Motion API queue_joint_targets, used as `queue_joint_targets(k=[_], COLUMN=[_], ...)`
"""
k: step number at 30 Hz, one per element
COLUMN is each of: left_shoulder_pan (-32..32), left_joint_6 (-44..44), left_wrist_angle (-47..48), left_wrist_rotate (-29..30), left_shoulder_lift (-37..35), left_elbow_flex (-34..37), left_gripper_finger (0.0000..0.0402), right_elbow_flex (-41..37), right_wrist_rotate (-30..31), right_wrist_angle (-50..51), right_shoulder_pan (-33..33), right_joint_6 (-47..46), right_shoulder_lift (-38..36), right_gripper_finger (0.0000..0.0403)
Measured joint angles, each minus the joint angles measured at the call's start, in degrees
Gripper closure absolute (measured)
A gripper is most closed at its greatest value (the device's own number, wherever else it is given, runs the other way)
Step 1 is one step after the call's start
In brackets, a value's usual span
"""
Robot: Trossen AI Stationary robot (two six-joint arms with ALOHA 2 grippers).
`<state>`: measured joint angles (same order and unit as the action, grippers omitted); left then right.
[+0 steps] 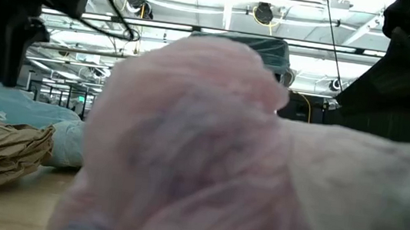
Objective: Place trash/remove bag and relplace
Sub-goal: Put the white paper into the trash bin
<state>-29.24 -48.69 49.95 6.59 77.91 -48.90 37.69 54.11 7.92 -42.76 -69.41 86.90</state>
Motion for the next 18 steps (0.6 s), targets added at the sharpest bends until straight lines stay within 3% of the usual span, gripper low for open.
queue_joint_targets(k=[18], left_shoulder_pan=[-2.02], left_joint_6=[1.2], left_wrist_angle=[-6.34], left_wrist_rotate=[-1.71], left_shoulder_lift=[15.53], left_elbow_flex=[-0.39], left_gripper_finger=[0.027], right_elbow_flex=[-0.01], right_wrist_rotate=[-2.04], right_wrist_angle=[-3.46], right_shoulder_pan=[-0.11], right_joint_6=[-0.22], right_shoulder_lift=[0.0], right_gripper_finger=[0.0238])
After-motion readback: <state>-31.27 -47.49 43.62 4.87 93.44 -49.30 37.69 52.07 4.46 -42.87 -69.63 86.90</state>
